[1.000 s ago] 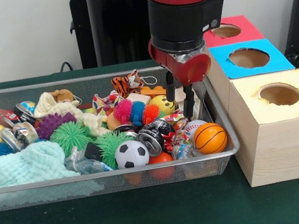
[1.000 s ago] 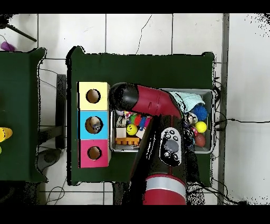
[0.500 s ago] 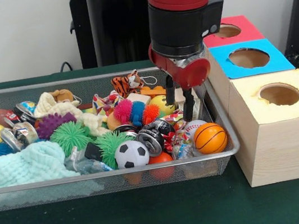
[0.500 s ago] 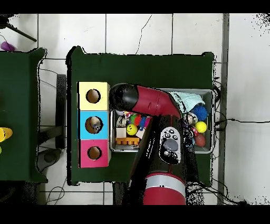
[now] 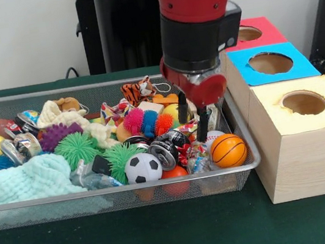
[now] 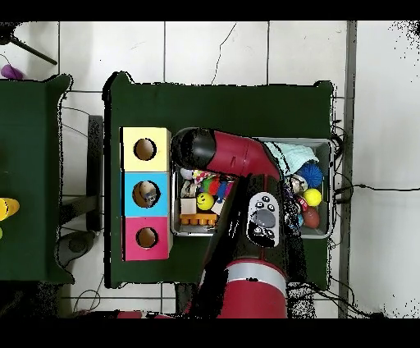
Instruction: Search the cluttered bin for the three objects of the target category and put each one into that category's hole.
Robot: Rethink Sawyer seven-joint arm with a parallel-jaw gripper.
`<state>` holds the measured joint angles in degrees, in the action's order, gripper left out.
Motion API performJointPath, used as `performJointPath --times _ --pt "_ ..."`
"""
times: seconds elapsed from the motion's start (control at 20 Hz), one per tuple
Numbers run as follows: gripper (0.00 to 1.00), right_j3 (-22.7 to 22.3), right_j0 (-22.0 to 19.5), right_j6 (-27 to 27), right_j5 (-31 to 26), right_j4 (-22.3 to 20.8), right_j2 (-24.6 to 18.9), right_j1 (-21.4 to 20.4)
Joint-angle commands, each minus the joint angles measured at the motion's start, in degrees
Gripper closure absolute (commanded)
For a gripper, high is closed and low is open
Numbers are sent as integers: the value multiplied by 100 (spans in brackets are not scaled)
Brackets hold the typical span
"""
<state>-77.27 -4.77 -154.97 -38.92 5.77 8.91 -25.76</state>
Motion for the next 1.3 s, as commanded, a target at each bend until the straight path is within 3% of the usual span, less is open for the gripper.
performJointPath --times 0.05,0.35,0.6,0.95,1.3 --pt "0 904 -34 -703 -207 63 -45 1041" --pt "0 1267 -194 -543 174 141 -196 1478" --pt "0 1240 -192 -625 157 301 -290 1524" --pt "0 667 82 -981 72 656 -333 1168" --pt "0 161 240 -955 -241 847 -220 665"
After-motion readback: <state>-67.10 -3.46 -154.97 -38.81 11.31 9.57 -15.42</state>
